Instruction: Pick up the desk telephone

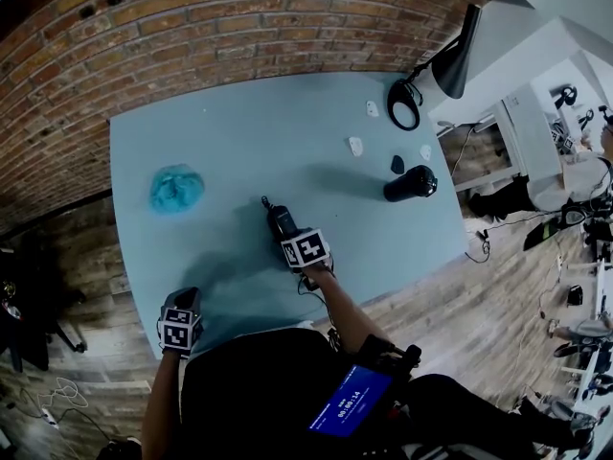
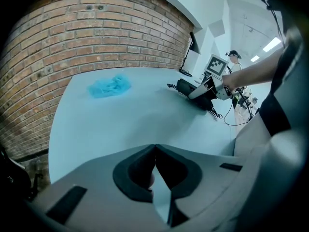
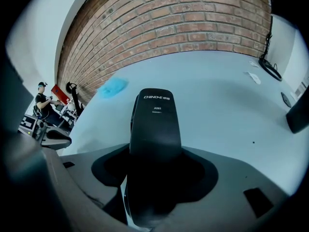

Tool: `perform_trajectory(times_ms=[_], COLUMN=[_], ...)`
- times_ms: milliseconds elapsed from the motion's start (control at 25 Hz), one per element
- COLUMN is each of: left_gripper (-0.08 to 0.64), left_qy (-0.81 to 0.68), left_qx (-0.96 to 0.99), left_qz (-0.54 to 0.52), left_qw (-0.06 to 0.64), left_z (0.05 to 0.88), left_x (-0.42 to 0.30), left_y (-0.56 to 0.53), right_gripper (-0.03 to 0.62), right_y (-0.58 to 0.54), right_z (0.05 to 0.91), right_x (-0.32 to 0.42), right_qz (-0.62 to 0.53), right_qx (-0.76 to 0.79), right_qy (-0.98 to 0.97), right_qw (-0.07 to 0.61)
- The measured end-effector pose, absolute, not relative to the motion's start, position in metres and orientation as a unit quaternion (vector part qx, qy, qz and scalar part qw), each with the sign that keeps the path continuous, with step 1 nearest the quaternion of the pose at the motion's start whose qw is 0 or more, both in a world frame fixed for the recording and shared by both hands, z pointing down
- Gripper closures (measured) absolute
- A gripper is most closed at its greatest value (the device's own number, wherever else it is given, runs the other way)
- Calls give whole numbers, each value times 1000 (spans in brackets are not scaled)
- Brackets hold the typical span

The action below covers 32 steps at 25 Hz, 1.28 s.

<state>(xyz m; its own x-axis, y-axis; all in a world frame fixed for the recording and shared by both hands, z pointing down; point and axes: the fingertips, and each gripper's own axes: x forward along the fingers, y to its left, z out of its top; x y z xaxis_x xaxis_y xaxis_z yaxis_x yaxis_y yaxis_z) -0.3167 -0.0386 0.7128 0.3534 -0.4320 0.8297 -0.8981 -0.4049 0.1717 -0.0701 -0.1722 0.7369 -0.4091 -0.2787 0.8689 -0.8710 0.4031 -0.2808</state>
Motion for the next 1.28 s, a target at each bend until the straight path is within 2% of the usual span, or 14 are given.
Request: perform_trajectory(times_ms=[800, 1280], left_gripper=[535, 535], left_qy=[-449, -456], left_qx=[753, 771], left_qz=[356, 329], left_qw=[323, 301], left_z=[711, 698], left_x=[-299, -246], left_y=[-34, -30], right_gripper=[304, 304], right_y=[-167, -166], right_z=[724, 691], right_x=[-55, -24], right_qz=[462, 496], right_qx=[408, 407], right_qy=[-743, -751], right_qw=[262, 155])
